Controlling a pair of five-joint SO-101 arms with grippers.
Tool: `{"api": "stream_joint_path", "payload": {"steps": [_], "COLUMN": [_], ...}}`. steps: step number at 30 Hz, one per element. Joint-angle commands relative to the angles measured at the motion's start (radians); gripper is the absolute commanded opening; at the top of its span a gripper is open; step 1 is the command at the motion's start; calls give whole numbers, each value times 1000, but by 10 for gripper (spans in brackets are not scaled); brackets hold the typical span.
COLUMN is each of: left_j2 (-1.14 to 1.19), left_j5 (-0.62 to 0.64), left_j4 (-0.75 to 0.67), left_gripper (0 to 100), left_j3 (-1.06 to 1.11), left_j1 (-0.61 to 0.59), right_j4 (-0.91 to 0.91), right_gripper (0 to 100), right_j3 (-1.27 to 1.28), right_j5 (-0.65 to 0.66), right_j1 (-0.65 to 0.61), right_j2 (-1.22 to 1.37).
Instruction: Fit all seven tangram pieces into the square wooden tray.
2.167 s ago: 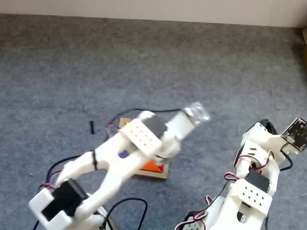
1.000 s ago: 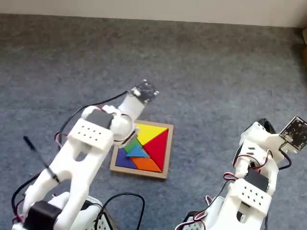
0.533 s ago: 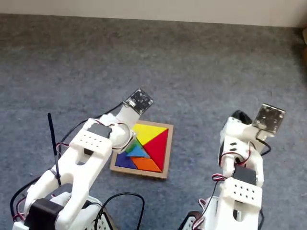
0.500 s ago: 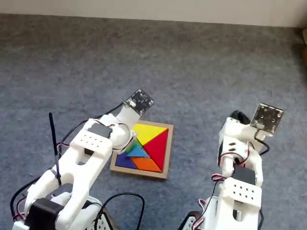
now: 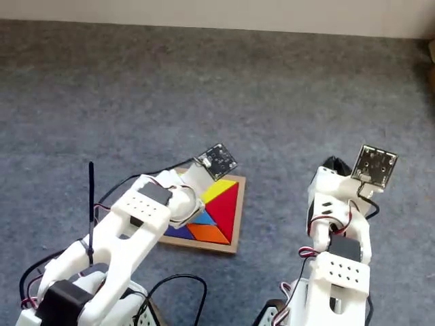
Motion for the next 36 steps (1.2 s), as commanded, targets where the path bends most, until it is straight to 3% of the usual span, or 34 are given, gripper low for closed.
{"api": "stream_joint_path", "payload": {"steps": [1, 7, 17, 23, 29, 36], "left_j2": [-62, -202, -369, -366, -349, -59], "left_j5": [-9, 100, 97, 5, 2, 0], "left_j4": [-14, -14, -15, -31, -133, -127], "left_gripper": [160, 160, 160, 160, 160, 160], "left_j3": [2, 48, 165, 214, 259, 96], "left_j1": [30, 2, -7, -5, -5, -8], "right_j4": [-22, -22, -21, -21, -21, -21], "right_gripper": [34, 34, 34, 34, 34, 34], "right_j3": [-15, -15, -15, -15, -15, -15], "right_j5": [12, 12, 12, 12, 12, 12], "right_j1": [-12, -12, -15, -15, -28, -28], "right_j2": [-27, -27, -25, -24, -24, -22]}}
